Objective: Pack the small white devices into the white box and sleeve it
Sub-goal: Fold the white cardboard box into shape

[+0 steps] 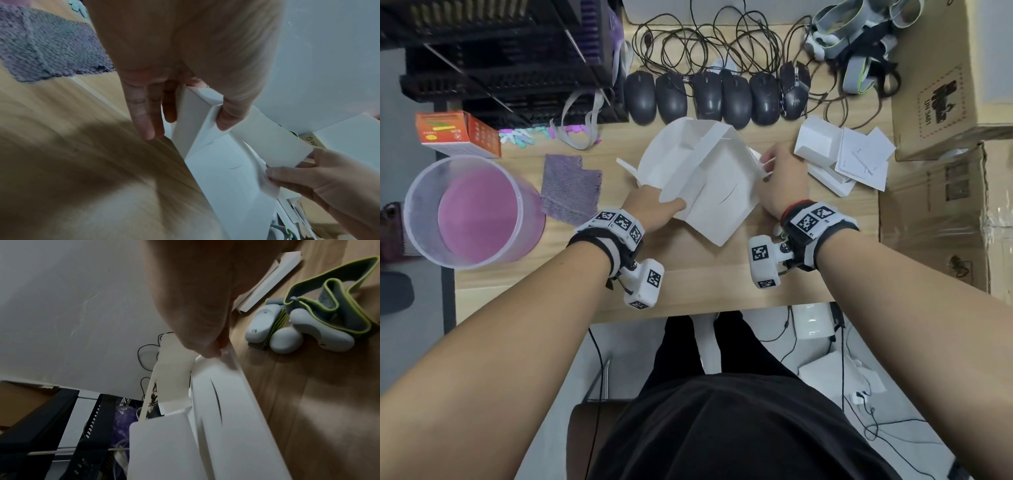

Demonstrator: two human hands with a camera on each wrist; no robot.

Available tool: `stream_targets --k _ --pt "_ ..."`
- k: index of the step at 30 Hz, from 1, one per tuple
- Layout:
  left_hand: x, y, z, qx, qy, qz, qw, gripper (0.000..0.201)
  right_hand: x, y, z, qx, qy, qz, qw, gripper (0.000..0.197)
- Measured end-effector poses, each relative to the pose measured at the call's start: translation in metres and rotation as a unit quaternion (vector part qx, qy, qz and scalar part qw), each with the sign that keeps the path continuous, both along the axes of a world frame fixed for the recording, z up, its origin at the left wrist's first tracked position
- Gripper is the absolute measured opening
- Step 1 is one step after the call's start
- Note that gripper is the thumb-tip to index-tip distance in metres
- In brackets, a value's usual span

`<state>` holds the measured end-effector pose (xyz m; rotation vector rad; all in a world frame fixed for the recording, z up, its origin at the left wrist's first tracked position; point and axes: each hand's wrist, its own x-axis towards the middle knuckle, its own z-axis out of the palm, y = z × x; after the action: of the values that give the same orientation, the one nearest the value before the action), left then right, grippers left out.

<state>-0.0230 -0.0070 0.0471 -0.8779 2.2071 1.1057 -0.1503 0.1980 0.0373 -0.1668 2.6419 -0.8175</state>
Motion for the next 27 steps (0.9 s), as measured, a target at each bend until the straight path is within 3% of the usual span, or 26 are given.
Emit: stream_targets --k 6,10,13,14,17,19,21,27 --pt "-0.006 0.005 0.003 0.033 0.020 0.017 0.999 0.046 0.008 -0.010 0.007 -0.073 -0.085 0.131 0.985 0.048" --pt "-0.004 -0.001 0.001 0.009 0.022 0.007 1.000 0.051 0.005 -0.019 0.015 -0.138 -0.130 0.055 0.980 0.051" --pt "-0.004 0.002 0.002 -0.013 0.027 -0.028 0.999 0.052 0.001 -0.028 0.022 -0.117 -0.194 -0.025 0.974 0.072" --pt "-0.004 0.004 0.001 -0.023 0.031 -0.043 0.998 0.051 0.000 -0.030 0.022 -0.104 -0.213 -0.049 0.970 0.066" --pt "-0.004 0.010 0.000 -0.034 0.029 -0.071 0.996 0.049 -0.001 -0.033 0.022 -0.068 -0.198 -0.072 0.975 0.010" --pt "-0.002 0.012 0.000 -0.052 0.019 -0.093 0.994 0.047 0.000 -0.033 0.021 -0.054 -0.167 -0.069 0.982 0.012" --pt "-0.001 0.014 0.000 -0.077 0.016 -0.100 0.992 0.045 0.002 -0.033 0.021 -0.058 -0.144 -0.069 0.985 0.026" --pt "-0.004 0.023 0.003 -0.121 0.012 -0.128 0.984 0.043 0.012 -0.035 0.020 -0.101 -0.196 -0.071 0.973 0.024"
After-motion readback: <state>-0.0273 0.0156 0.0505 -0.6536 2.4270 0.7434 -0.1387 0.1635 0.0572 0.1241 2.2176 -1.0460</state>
